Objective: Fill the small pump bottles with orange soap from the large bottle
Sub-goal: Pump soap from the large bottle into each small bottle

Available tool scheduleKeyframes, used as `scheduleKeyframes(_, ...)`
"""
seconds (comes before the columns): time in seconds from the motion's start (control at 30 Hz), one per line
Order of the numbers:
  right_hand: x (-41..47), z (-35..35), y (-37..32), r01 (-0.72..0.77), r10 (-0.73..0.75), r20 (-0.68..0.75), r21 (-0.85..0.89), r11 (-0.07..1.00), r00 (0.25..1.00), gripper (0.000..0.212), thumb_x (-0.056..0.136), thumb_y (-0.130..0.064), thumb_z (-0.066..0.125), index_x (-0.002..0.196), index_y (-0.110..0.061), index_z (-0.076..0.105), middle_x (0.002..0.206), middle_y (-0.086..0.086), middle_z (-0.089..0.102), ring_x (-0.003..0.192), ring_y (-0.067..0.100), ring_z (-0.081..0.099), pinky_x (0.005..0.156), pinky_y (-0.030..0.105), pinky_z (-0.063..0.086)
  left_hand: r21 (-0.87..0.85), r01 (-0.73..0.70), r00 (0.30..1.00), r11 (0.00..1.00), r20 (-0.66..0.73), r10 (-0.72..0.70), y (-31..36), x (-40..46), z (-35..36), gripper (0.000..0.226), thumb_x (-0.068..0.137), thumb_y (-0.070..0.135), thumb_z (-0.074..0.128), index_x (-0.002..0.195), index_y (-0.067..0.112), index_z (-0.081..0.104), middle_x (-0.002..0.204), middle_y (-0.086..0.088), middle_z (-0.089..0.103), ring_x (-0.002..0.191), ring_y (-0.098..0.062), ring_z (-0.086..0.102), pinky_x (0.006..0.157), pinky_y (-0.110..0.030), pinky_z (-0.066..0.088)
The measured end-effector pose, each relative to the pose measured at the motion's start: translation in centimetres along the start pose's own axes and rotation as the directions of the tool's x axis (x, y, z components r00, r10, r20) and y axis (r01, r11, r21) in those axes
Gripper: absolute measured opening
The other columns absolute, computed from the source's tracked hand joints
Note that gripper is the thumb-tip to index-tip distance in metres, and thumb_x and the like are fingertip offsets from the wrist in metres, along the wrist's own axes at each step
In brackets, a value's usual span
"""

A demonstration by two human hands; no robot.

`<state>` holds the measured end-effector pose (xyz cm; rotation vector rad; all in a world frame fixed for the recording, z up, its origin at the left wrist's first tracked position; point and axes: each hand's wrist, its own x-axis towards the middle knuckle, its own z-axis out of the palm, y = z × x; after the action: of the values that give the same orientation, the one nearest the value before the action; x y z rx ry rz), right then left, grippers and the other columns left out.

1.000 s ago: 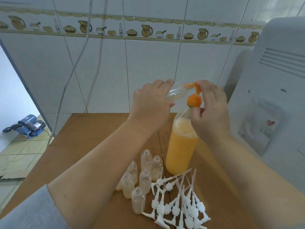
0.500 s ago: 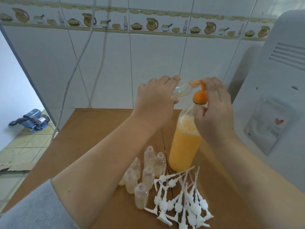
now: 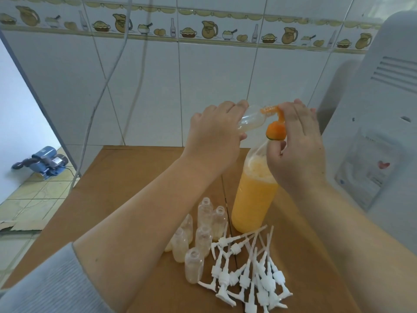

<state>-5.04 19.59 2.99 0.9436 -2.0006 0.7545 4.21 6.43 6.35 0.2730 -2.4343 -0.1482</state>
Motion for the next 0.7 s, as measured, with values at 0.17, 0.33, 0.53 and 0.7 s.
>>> scheduleKeyframes(0.17, 0.0, -0.3, -0.3, -0.001, 0.0, 0.036, 0.029, 1.0, 0.999, 0.048, 0.082, -0.008, 0.051, 0.13, -0.002, 0.048, 0.129, 0.013, 0.053, 0.131, 0.024, 0.037, 0.117, 0.02, 0.002, 0.019, 0.018, 0.999, 1.0, 0.039, -0.019, -0.2, -0.1, 0.1, 0.055, 0.093, 0.031, 0.055, 0.143, 0.023, 0.034, 0.13, 0.005, 0.051, 0.112, -0.02, 0.049, 0.091, -0.036, 0.038)
scheduleKeyframes(0.33, 0.8, -1.1, -0.3, 0.009, -0.009, 0.006, 0.018, 1.0, 1.0, 0.042, 0.088, -0.023, 0.053, 0.127, -0.006, 0.05, 0.127, 0.009, 0.055, 0.132, 0.022, 0.038, 0.117, 0.027, 0.009, 0.013, -0.009, 1.0, 1.0, -0.015, 0.009, 0.0, 0.4, -0.5, 0.054, 0.092, 0.032, 0.057, 0.142, 0.023, 0.037, 0.128, 0.005, 0.053, 0.111, -0.02, 0.051, 0.09, -0.036, 0.039)
scheduleKeyframes(0.53, -0.1, 0.1, 0.1, -0.037, 0.037, -0.004, 0.053, 0.998, 0.999, 0.047, 0.089, -0.031, 0.059, 0.129, -0.006, 0.049, 0.129, 0.011, 0.053, 0.128, 0.021, 0.039, 0.118, 0.036, 0.017, 0.006, 0.001, 1.0, 1.0, 0.011, -0.001, 0.1, 0.2, 0.0, 0.055, 0.092, 0.03, 0.057, 0.142, 0.022, 0.036, 0.131, 0.004, 0.052, 0.114, -0.02, 0.05, 0.093, -0.037, 0.037)
scheduleKeyframes(0.7, 0.3, -0.8, -0.2, -0.008, 0.005, 0.032, 0.075, 0.997, 0.999, 0.046, 0.088, -0.027, 0.06, 0.127, -0.006, 0.05, 0.126, 0.01, 0.055, 0.128, 0.022, 0.04, 0.117, 0.039, 0.018, 0.018, 0.012, 1.0, 1.0, 0.028, -0.013, -0.1, 0.3, -0.2, 0.054, 0.094, 0.031, 0.055, 0.143, 0.023, 0.034, 0.131, 0.005, 0.051, 0.114, -0.02, 0.049, 0.093, -0.036, 0.037)
